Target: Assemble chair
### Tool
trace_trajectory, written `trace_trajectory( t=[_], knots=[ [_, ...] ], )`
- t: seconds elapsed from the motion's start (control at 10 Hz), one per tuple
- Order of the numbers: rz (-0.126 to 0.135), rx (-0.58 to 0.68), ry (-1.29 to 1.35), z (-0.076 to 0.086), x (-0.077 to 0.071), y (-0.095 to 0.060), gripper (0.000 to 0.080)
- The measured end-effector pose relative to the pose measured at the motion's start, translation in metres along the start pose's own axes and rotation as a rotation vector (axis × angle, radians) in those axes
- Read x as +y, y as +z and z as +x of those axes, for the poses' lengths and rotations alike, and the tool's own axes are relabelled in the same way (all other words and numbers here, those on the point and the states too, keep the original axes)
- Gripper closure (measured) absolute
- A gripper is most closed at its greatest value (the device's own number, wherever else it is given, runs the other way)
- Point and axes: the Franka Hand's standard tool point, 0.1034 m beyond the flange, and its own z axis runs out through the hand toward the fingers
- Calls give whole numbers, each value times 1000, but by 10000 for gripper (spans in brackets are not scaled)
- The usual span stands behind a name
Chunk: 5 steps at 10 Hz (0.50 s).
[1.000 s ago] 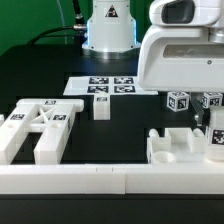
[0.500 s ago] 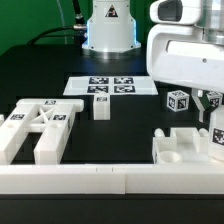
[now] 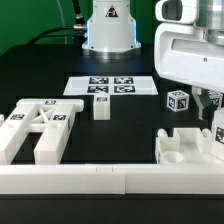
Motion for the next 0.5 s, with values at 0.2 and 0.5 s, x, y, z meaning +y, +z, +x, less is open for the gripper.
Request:
trace_trajectory(
  t=[0.2,0.5],
  knots=[
    [-15,-1,-162,-2,1,-2,182],
    [-15,-1,-429,-5,-1,-2,151]
  ],
)
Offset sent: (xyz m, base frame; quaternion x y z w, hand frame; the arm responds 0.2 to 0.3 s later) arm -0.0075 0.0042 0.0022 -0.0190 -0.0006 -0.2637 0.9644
